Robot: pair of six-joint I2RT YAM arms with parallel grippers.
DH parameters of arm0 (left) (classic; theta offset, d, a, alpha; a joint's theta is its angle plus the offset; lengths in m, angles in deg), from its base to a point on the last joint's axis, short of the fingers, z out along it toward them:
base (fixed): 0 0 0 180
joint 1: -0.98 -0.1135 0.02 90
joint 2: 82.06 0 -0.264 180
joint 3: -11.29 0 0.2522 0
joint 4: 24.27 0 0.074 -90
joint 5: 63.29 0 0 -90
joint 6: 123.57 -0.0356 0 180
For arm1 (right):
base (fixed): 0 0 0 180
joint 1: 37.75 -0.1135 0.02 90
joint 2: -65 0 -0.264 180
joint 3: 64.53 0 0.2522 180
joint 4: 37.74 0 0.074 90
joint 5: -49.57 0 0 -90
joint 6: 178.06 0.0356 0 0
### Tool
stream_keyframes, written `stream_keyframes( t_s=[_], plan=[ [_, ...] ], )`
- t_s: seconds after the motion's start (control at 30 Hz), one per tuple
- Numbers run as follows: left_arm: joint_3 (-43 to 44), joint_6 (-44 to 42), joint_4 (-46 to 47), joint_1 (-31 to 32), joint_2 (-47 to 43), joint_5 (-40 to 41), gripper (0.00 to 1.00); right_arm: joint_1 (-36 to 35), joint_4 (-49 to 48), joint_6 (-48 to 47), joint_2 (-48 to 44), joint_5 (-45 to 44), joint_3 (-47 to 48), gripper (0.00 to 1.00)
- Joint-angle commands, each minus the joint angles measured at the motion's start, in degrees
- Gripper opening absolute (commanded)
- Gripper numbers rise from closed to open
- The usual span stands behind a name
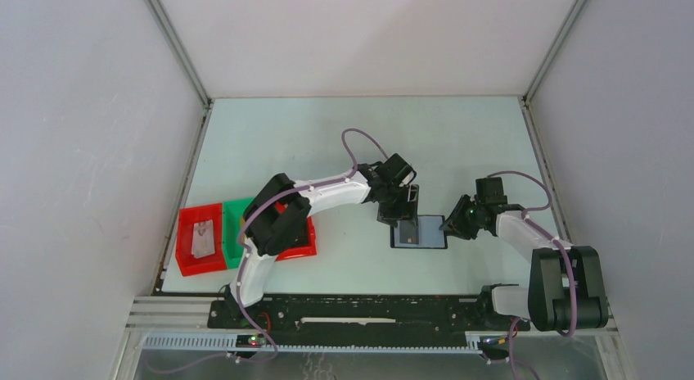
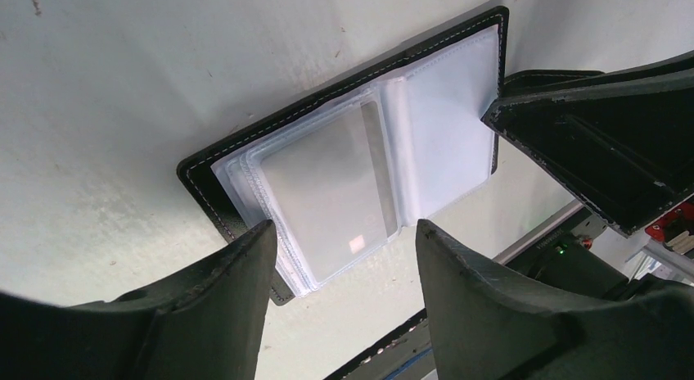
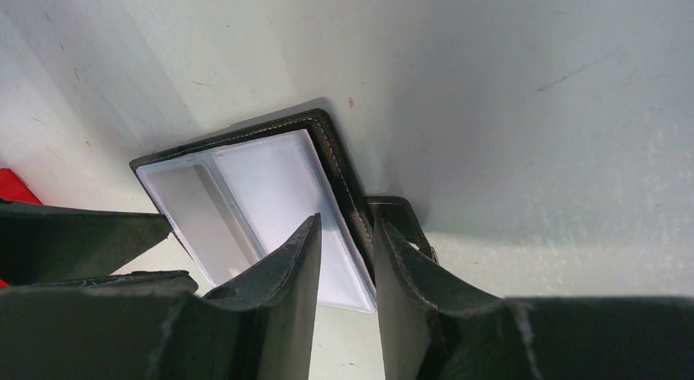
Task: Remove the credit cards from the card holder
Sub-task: Remove the credit card from the card holder.
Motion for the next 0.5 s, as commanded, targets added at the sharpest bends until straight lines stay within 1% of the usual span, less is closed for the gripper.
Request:
stream_keyframes(
  t_s=[0.0,0.3,0.47],
  plan=[
    [0.9,-0.7,0.5,0.7,0.7,-1.1,0.68,-0.7,-1.1,-0.2,0.6,-0.1,-0.4,0.38],
    [3.5,-1.2,-0.2,0.9,2.7,-3.4,0.68,-0.7,-0.9,-0.4,0.4,-0.4,-0.4,0.38],
    [3.5,-1.1,2.2,0.9,2.5,-6.0,0.68,-0.7,-1.1,-0.3,0.4,-0.2,-0.5,0.38]
  ],
)
